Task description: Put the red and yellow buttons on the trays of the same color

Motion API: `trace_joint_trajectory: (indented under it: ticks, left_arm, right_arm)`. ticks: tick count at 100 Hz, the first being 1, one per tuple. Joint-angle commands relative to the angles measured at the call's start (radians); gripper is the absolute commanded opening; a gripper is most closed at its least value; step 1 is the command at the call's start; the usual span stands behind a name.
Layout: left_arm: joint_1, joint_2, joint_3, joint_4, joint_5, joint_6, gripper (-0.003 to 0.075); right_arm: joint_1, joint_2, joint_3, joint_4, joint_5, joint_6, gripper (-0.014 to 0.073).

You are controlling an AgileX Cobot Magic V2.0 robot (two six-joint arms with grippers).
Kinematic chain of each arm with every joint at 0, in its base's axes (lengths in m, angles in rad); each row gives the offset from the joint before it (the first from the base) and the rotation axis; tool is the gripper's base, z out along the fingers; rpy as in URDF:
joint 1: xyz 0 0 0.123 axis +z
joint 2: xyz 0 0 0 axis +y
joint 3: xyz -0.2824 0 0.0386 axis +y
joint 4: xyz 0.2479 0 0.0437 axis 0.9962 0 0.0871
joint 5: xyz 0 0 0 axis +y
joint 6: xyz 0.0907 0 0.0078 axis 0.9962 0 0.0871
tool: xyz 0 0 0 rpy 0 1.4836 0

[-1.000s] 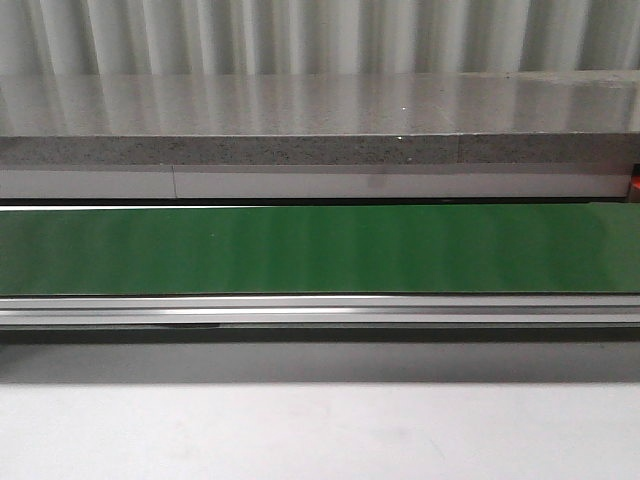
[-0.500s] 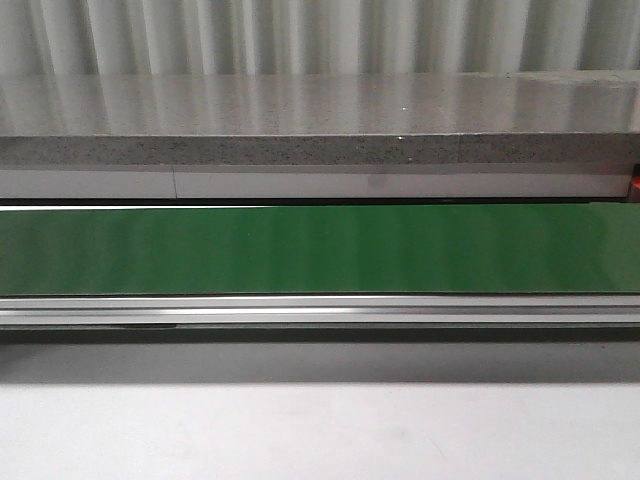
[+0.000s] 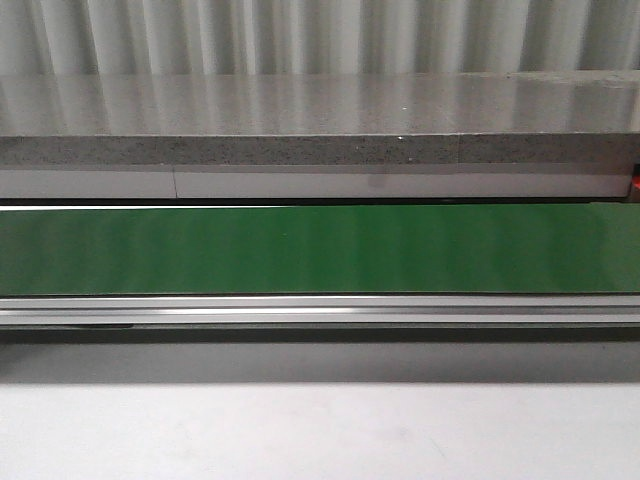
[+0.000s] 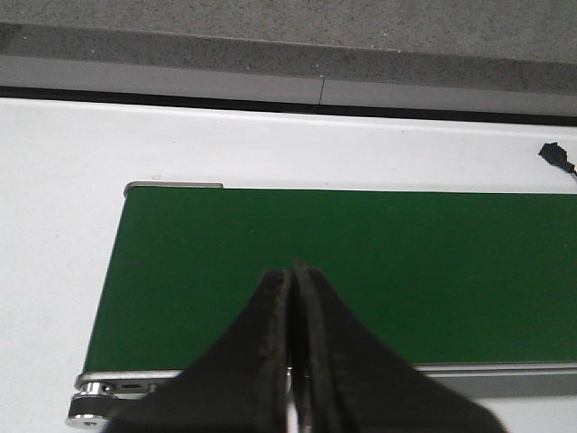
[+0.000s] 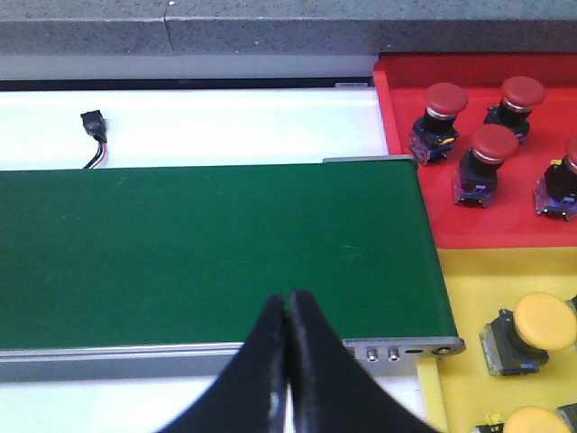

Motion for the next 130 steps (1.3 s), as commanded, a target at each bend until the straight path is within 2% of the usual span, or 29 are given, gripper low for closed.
trace_joint_trajectory:
  ticks: [1, 30, 48, 57, 68, 77, 103, 117, 130]
  left_arm:
    - [-0.011, -0.002, -0.026, -0.015, -0.066, 0.002, -0.0020]
    - [-0.011, -0.002, -0.026, -0.015, -0.066, 0.002, -0.0020]
    - [-0.011, -0.002, -0.026, -0.015, -0.066, 0.002, -0.0020]
    - [-0.011, -0.002, -0.026, -0.015, -0.066, 0.002, -0.0020]
    - [-0.011, -0.002, -0.026, -0.015, -0.066, 0.002, -0.0020]
    - [-0.011, -0.002, -0.026, -0.015, -0.066, 0.002, -0.0020]
    - [-0.011, -0.002, -0.026, -0.015, -0.066, 0.002, -0.0020]
    - [-0.011, -0.002, -0.026, -0.015, -0.066, 0.002, -0.0020]
    - [-0.011, -0.001, -0.026, -0.015, -0.067, 0.002, -0.0020]
  right_arm:
    - [0.001, -0.003, -0.023, -0.030, -0.058, -0.011, -0.0067]
    - [0.001, -0.026, 0.006, -0.030, -0.074, -0.013, -0.0067]
    - [0.001, -0.135, 0.076, 0.024, -0.213, -0.087, -0.0067]
    - [-0.001, -0.207, 0.127, 0.125, -0.275, -0.190, -0.0067]
    - [-0.001, -0.302, 0.189, 0.290, -0.326, -0.393, -0.0067]
    - [-0.001, -0.365, 0.243, 0.356, -0.355, -0.509, -0.0067]
    - [-0.012, -0.540, 0.378, 0.317, -0.372, -0.499, -0.0067]
    - [-0.095, -0.640, 0.431, 0.314, -0.373, -0.457, -0.0067]
    - [-0.165, -0.637, 0.464, 0.312, -0.376, -0.402, -0.0067]
